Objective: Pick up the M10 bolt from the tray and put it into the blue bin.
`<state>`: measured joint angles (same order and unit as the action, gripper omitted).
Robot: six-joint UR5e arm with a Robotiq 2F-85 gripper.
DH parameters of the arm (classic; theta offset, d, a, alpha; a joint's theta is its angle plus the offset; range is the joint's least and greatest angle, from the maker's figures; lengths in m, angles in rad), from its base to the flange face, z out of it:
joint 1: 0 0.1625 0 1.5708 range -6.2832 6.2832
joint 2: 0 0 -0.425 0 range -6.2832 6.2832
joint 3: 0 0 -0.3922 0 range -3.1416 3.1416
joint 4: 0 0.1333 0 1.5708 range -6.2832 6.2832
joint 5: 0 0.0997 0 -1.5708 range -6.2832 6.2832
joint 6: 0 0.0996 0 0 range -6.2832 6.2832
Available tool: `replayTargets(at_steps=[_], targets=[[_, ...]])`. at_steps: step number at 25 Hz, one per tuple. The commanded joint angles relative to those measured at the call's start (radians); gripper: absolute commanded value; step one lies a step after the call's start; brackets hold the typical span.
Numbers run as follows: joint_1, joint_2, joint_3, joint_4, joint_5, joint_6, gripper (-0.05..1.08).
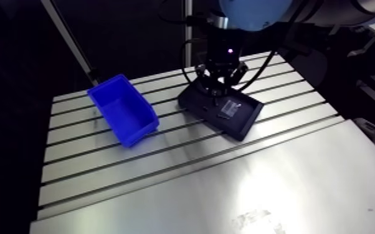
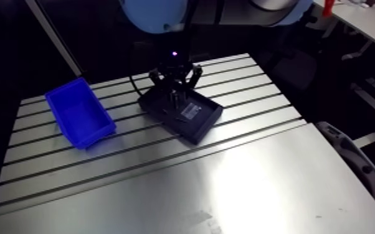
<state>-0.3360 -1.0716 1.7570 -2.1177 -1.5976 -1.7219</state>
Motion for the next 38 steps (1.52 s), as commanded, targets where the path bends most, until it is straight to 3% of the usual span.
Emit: replayTargets(at_steps=[1,38], targets=[[0.002,0.002,0.000,0.000,0.000,0.000,0.60],[0.002,0.010,0.000,0.000,0.000,0.000,0.75]])
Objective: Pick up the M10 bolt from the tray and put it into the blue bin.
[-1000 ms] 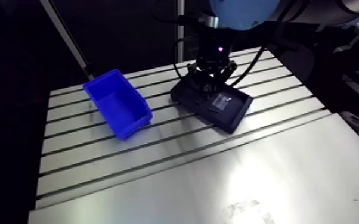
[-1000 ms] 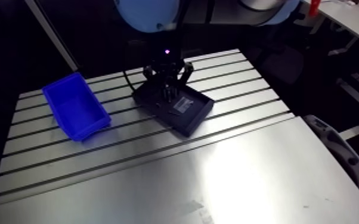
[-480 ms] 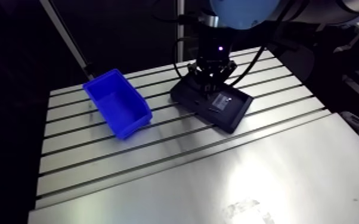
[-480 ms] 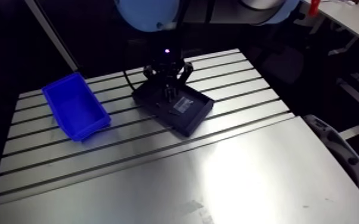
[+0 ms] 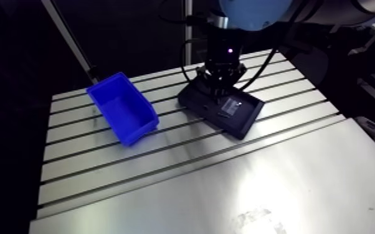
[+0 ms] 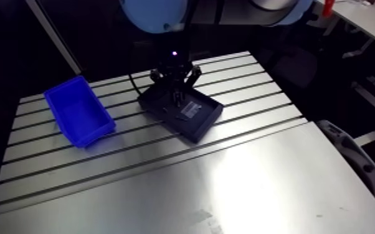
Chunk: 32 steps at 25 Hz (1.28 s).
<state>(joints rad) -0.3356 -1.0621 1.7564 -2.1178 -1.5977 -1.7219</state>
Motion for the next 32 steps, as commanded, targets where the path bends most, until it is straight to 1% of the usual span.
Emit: replayTargets(at_steps=[1,12,19,24,28,30,32], targets=[[0.001,0.000,-0.001,0.000,0.000,0.000,0.75],[0.001,0.000,0.001,0.000,0.000,-0.005,0.78],[0.001,0.000,0.001,0.000,0.000,-0.020,0.82],[0.003,0.000,0.001,0.000,0.000,-0.023,0.90],[0.004,-0.002,0.002,0.000,0.000,-0.023,0.94],[0.007,-0.008,0.004,0.000,0.002,-0.038,1.00],[0.009,-0.018,0.002,0.003,0.002,-0.048,1.03]])
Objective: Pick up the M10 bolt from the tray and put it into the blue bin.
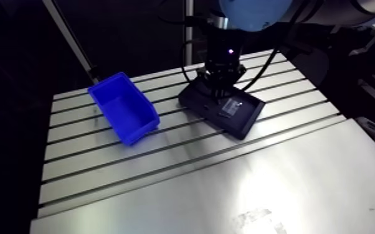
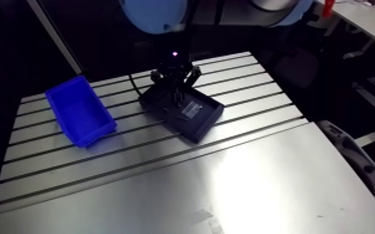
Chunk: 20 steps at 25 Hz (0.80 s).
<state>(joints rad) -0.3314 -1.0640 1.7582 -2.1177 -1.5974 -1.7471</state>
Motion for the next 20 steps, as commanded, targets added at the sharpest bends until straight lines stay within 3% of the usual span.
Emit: replayTargets(at_steps=[1,12,20], targets=[[0.006,-0.021,0.001,0.006,0.001,-0.024,1.03],[0.008,-0.175,0.014,0.114,0.003,-0.070,1.05],[0.011,-0.314,0.011,0.210,0.018,-0.136,1.05]])
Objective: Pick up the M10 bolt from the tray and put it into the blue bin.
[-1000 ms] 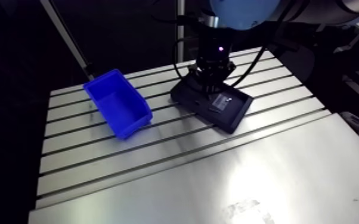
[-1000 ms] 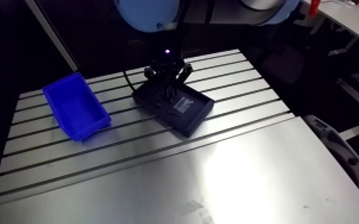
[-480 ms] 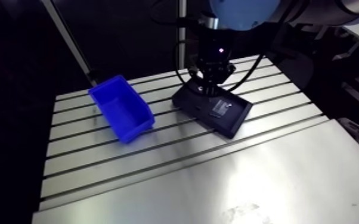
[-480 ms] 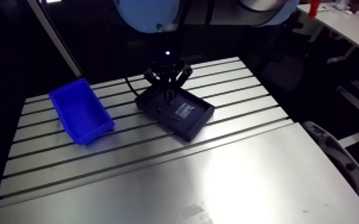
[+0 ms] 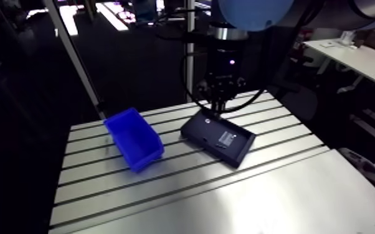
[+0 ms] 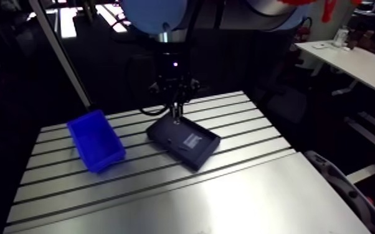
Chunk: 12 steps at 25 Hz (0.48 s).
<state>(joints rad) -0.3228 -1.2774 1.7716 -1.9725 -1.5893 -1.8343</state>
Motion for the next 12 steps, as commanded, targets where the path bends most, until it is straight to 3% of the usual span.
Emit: replayTargets(at_steps=[1,6,12], targets=[[0.004,-0.119,-0.004,0.076,0.013,-0.072,1.05],[0.011,-0.171,-0.017,0.093,0.041,-0.211,1.05],[0.062,-0.179,-0.093,0.149,0.047,-0.506,1.04]])
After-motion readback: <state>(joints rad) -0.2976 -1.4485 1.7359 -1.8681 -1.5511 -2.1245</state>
